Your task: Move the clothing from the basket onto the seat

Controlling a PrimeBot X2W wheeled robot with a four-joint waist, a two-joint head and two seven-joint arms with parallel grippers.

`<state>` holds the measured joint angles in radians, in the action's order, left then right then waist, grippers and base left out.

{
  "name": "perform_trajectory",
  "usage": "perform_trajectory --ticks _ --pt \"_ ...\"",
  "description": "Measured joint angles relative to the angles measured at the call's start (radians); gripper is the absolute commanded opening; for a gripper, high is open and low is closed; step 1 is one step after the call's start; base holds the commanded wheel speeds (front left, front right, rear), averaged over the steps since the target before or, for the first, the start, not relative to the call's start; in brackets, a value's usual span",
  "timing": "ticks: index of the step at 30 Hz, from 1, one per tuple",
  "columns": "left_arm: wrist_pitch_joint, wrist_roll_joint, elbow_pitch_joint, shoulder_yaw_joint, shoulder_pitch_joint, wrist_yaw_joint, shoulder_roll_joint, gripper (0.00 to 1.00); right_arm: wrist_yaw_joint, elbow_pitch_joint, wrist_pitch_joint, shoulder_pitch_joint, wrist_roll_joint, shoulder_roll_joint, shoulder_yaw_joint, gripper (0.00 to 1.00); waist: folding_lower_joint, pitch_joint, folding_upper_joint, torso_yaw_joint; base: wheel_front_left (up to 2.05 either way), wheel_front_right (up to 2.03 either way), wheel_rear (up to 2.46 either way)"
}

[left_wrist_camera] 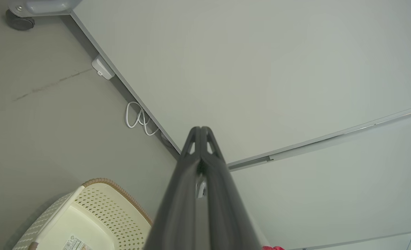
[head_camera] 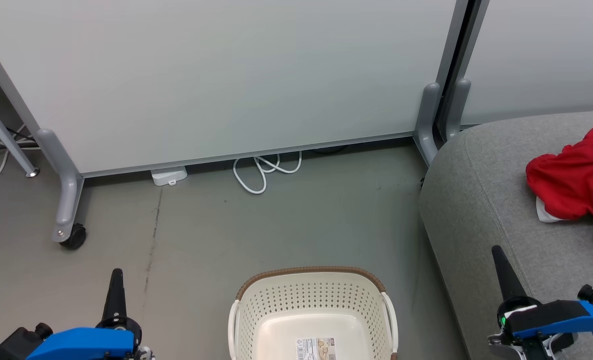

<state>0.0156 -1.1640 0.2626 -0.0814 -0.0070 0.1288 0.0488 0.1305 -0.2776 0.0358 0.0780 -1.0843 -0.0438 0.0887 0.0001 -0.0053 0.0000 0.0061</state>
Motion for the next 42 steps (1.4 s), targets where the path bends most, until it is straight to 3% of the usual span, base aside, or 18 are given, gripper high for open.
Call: perform_trajectory --ticks 42 --pt "-0.094 -0.335 -0.011 -0.02 -0.073 0.0 0.002 0.0 0.0 0.023 0.059 0.02 -0.391 -0.002 0.018 0.0 -0.0001 0.006 0.0 -0.004 0.0 0.0 0.0"
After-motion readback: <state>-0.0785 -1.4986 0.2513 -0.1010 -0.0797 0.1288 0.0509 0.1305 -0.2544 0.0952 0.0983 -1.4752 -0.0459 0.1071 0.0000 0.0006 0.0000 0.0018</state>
